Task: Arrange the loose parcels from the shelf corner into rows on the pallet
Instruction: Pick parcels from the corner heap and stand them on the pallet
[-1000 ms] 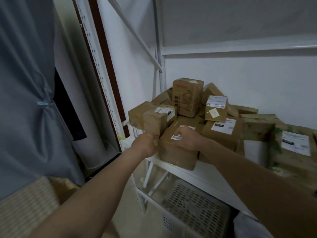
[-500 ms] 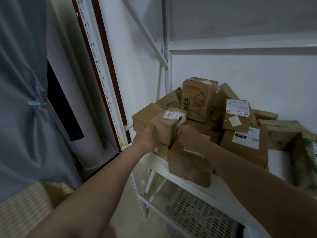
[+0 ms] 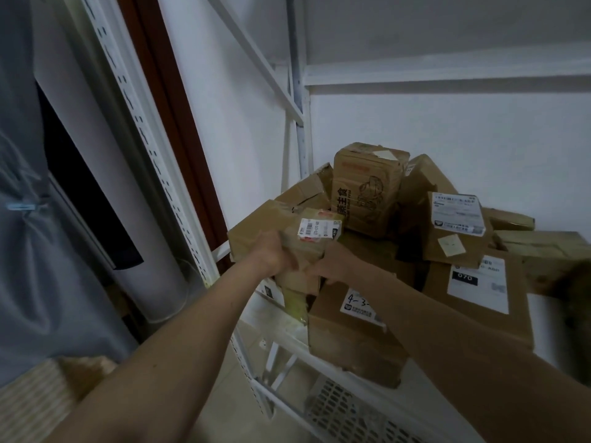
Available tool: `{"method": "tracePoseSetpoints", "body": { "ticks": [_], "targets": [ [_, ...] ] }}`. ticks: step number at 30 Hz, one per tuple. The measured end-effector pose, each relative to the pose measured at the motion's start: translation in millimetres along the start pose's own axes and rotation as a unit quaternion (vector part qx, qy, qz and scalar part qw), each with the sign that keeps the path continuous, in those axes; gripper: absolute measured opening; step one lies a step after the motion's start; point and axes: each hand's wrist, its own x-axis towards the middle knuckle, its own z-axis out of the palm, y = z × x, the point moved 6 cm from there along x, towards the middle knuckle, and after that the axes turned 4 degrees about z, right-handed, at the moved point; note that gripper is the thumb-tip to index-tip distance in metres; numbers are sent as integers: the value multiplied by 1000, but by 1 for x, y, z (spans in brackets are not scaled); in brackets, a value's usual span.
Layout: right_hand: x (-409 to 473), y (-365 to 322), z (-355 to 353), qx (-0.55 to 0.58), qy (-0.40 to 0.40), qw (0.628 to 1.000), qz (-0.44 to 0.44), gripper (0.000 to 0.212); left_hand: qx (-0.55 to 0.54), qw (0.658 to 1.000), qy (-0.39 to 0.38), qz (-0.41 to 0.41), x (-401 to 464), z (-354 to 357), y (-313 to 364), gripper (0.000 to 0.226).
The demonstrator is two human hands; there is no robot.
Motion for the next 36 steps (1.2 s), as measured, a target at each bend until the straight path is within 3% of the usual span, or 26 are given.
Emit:
{"method": "tracePoseSetpoints", "body": {
  "ticks": [2, 5, 8, 10, 17, 22, 26, 36],
  "targets": [
    [-2, -4, -2, 22, 20, 999, -16, 58, -50, 999, 11, 10, -1, -4, 5, 62],
    [-10, -22, -21, -41, 107, 989, -89, 69, -115, 991, 17, 62, -6, -14, 20, 63],
    [-26, -32, -42, -44, 174, 979, -93, 77, -124, 986, 23, 113, -14, -25, 37, 46],
    [-37, -33, -52, -63, 215, 972, -74, 79, -110, 985, 36, 131, -21, -31, 45, 35],
    [-85, -34, -53, -83, 273, 958, -16, 76, -46, 983, 64, 164, -58, -40, 53, 38],
    [-132, -27, -46, -73, 298, 951, 28, 70, -107, 968, 62, 217, -97, -40, 63, 33],
    [-176, -14, -39, -71, 322, 942, 57, 74, -161, 956, 11, 244, -126, -25, 68, 37],
    [-293, 26, -46, -49, 403, 907, 117, 74, -166, 938, -50, 301, -200, 17, 112, 49]
  ]
}}
